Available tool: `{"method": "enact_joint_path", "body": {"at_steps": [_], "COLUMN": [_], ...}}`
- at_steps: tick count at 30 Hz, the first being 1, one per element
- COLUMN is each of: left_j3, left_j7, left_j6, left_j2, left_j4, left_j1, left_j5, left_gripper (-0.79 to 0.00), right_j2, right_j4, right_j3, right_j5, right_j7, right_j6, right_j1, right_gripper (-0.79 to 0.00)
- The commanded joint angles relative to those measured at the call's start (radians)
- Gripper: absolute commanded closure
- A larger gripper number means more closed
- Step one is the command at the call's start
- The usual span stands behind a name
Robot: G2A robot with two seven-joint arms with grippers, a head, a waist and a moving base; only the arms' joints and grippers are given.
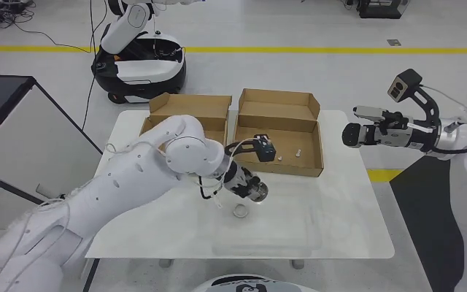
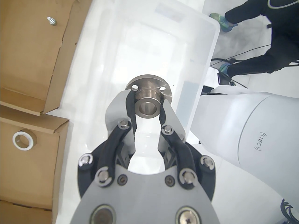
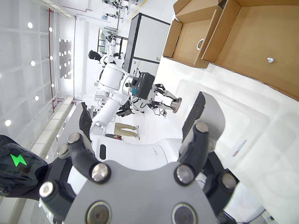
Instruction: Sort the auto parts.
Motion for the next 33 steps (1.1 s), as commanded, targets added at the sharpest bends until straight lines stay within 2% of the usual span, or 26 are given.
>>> {"method": "enact_joint_path", "body": {"at_steps": [1, 8, 10, 14, 18, 31, 33], "left_j3": [-0.047, -0.243, -0.296, -0.359, -0.397, -0.399, -0.401], "left_j7": [0.003, 0.072, 0.099, 0.128, 0.148, 0.15, 0.189], "left_j6": [-0.013, -0.11, -0.186, -0.282, -0.328, -0.329, -0.318], "left_j2": [0.019, 0.079, 0.092, 0.108, 0.116, 0.116, 0.115], "left_j4": [-0.012, -0.05, -0.067, -0.067, -0.084, -0.087, -0.083], "left_j1": [0.036, 0.178, 0.225, 0.289, 0.326, 0.326, 0.339], "left_j5": [-0.011, -0.15, -0.216, -0.312, -0.393, -0.395, -0.394], "left_gripper": [0.0, 0.0, 0.0, 0.0, 0.0, 0.0, 0.0], "right_j2": [0.0, 0.0, 0.0, 0.0, 0.0, 0.0, 0.0], "right_j4": [0.0, 0.0, 0.0, 0.0, 0.0, 0.0, 0.0], "right_j3": [0.0, 0.0, 0.0, 0.0, 0.0, 0.0, 0.0], "right_j5": [0.0, 0.0, 0.0, 0.0, 0.0, 0.0, 0.0], "right_j7": [0.0, 0.0, 0.0, 0.0, 0.0, 0.0, 0.0], "right_j6": [0.0, 0.0, 0.0, 0.0, 0.0, 0.0, 0.0], "right_j1": [0.0, 0.0, 0.0, 0.0, 0.0, 0.0, 0.0], "right_gripper": [-0.785, -0.785, -0.785, -0.785, -0.785, -0.785, -0.785]}}
